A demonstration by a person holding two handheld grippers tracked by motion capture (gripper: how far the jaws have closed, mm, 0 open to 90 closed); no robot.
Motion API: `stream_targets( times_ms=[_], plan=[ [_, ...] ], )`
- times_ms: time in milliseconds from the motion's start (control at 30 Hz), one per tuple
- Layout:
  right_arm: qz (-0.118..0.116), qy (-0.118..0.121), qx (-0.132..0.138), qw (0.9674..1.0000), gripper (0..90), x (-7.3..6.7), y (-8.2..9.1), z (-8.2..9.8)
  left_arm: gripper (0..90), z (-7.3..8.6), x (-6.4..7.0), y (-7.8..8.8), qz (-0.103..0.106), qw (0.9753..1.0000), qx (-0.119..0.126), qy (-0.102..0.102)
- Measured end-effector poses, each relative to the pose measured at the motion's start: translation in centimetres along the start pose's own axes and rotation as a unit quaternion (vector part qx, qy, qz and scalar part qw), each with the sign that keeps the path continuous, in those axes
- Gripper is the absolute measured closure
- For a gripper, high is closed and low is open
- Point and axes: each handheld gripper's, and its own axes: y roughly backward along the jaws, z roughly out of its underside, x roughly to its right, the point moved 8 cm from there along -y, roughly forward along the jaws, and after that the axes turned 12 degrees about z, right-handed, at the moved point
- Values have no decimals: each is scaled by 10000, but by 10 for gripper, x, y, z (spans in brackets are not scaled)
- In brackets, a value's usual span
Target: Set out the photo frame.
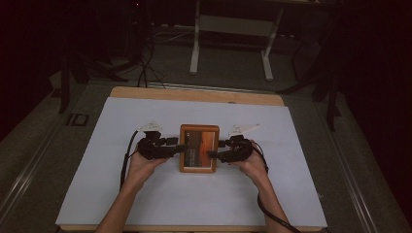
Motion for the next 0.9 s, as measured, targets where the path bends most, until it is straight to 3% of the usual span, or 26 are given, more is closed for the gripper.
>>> stream_targets(
  times_ms=[267, 433, 533, 667, 833, 867, 900],
  plan=[
    [318, 91, -129, 9994, 394, 0, 14, 5, 441, 11, 0, 19, -627, 9976, -134, -273],
    [694, 262, -268, 9969, 394, 0, 20, 9, 441, 27, -2, 27, -962, 9935, -390, -471],
    [847, 374, -348, 9951, 394, 0, 25, 14, 440, 38, -4, 32, -1072, 9919, -482, -490],
    [1084, 418, -479, 9921, 393, 2, 31, 26, 436, 56, -9, 40, -1354, 9872, -684, -496],
    [1177, 325, -636, 9905, 404, 7, 38, 45, 436, 80, -23, 47, -1852, 9761, -1050, -444],
    [1177, 325, -636, 9905, 404, 7, 38, 45, 434, 80, -23, 47, -1852, 9761, -1050, -444],
    [1248, 312, -667, 9894, 404, 9, 39, 47, 434, 88, -31, 49, -2061, 9714, -1117, -361]
  ],
)
